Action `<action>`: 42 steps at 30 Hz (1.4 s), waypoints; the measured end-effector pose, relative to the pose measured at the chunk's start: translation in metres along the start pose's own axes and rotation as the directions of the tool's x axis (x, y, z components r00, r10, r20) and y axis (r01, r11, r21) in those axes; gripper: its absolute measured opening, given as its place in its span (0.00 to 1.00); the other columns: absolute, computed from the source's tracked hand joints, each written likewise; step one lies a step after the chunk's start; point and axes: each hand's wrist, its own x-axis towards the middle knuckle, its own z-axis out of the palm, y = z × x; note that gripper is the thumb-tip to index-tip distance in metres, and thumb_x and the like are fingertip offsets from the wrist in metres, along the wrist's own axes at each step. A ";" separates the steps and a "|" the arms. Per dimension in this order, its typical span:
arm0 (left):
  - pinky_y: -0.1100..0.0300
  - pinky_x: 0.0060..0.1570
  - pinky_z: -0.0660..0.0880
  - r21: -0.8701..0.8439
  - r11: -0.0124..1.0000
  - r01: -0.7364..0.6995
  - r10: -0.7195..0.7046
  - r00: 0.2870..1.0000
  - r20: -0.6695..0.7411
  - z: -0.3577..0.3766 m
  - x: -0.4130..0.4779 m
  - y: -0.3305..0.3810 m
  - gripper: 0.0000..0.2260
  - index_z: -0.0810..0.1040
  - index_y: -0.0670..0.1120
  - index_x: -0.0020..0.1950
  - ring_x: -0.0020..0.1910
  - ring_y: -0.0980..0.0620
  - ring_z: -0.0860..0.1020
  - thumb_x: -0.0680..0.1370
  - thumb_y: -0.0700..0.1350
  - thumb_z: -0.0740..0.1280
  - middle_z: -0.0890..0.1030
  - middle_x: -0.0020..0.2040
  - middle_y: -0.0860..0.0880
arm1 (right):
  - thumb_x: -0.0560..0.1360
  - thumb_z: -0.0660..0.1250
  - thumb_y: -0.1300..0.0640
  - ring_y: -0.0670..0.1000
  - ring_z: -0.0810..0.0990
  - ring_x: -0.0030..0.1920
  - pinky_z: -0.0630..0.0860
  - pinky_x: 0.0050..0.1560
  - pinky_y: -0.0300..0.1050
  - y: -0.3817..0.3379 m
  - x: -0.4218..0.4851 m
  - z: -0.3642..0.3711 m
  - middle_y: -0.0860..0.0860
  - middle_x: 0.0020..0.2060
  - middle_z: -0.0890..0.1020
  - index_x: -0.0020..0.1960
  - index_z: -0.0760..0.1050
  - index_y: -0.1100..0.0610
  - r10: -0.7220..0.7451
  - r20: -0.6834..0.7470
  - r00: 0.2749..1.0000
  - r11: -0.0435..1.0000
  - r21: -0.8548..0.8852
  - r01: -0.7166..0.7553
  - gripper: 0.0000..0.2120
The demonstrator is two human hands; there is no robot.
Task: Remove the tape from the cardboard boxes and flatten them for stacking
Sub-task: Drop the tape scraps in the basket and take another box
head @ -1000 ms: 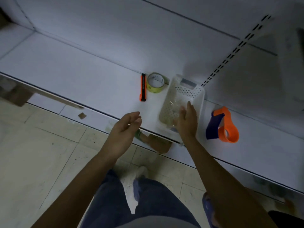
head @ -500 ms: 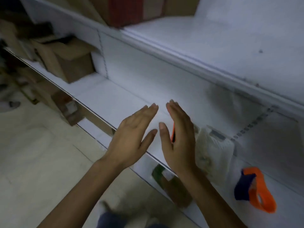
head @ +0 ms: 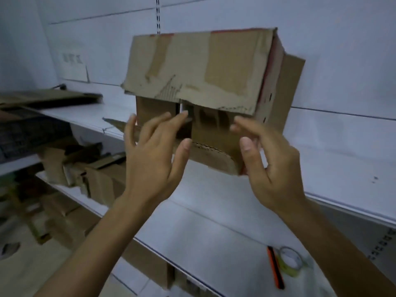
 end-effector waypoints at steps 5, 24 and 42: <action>0.59 0.43 0.74 -0.188 0.879 0.437 -0.220 0.724 0.653 0.009 0.022 -0.066 0.27 0.66 0.54 0.68 0.44 0.56 0.78 0.74 0.66 0.60 0.79 0.48 0.54 | 0.74 0.55 0.34 0.44 0.81 0.33 0.79 0.38 0.53 -0.027 0.024 0.035 0.47 0.35 0.83 0.44 0.81 0.50 0.383 0.598 0.705 0.912 -0.121 -0.393 0.24; 0.34 0.71 0.48 -0.236 0.865 0.443 -0.355 0.872 0.338 0.070 0.055 -0.090 0.44 0.35 0.45 0.77 0.75 0.34 0.40 0.75 0.48 0.66 0.38 0.77 0.38 | 0.74 0.63 0.57 0.53 0.70 0.28 0.66 0.38 0.44 -0.029 0.048 0.048 0.53 0.25 0.72 0.29 0.69 0.57 -0.650 0.527 0.548 0.350 -0.432 0.831 0.16; 0.37 0.58 0.70 -0.351 0.781 -0.516 0.623 0.687 0.374 0.022 -0.024 -0.144 0.36 0.72 0.44 0.67 0.61 0.37 0.75 0.61 0.26 0.73 0.76 0.64 0.43 | 0.74 0.69 0.56 0.57 0.79 0.35 0.73 0.33 0.50 -0.063 -0.071 -0.036 0.59 0.37 0.82 0.40 0.81 0.63 -0.155 0.156 0.976 0.516 -0.829 0.214 0.10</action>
